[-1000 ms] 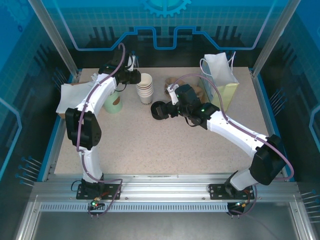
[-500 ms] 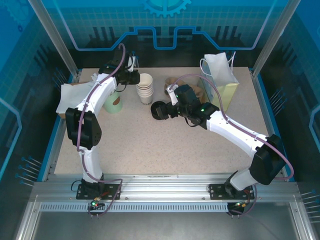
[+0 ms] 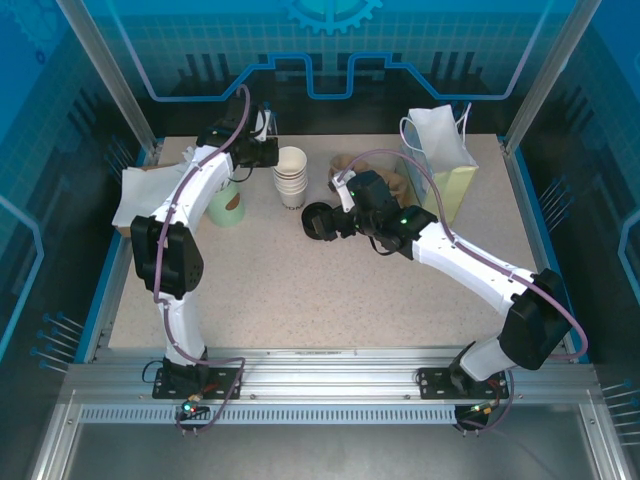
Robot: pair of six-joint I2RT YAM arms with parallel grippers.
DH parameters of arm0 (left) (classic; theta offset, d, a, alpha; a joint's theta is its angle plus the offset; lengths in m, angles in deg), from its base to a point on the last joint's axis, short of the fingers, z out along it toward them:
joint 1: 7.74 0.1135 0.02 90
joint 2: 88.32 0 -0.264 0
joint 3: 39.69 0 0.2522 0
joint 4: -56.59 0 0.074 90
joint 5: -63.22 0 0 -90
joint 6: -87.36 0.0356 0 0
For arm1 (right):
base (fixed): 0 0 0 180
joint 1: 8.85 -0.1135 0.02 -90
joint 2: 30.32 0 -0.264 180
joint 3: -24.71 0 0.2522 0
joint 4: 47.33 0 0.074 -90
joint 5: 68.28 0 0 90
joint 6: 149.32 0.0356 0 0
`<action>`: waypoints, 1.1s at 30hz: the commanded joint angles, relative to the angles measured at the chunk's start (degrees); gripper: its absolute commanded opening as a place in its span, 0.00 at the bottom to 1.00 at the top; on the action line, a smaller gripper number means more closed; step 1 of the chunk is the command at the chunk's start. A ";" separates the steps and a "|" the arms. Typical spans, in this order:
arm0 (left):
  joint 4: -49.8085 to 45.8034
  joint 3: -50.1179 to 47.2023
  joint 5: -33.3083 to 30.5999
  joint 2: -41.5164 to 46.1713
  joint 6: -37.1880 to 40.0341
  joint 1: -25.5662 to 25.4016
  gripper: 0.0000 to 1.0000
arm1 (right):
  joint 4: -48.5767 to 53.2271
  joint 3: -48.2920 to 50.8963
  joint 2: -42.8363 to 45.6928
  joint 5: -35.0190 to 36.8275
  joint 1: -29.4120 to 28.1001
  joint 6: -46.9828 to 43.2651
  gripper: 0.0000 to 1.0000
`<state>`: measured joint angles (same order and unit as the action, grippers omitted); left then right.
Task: Pack the takeout coffee
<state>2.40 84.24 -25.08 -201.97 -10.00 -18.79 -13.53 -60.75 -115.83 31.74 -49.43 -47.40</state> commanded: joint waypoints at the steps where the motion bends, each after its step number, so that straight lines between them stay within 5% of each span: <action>1: -0.72 1.68 -0.79 -0.94 0.18 -0.29 0.14 | 0.97 -1.60 0.26 0.50 -0.84 -0.50 0.92; 14: -0.93 1.49 -1.24 -2.26 0.65 -0.20 0.19 | 1.00 -1.42 0.35 0.48 -0.92 -0.38 0.92; 33: -1.23 3.61 -1.96 -1.31 1.37 -0.11 0.12 | 1.24 -1.60 -0.31 0.09 -1.08 -0.21 0.92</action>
<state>2.07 85.49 -26.07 -203.48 -9.91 -18.79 -13.42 -60.75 -115.83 31.74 -49.47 -47.37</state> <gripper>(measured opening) 0.119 0.923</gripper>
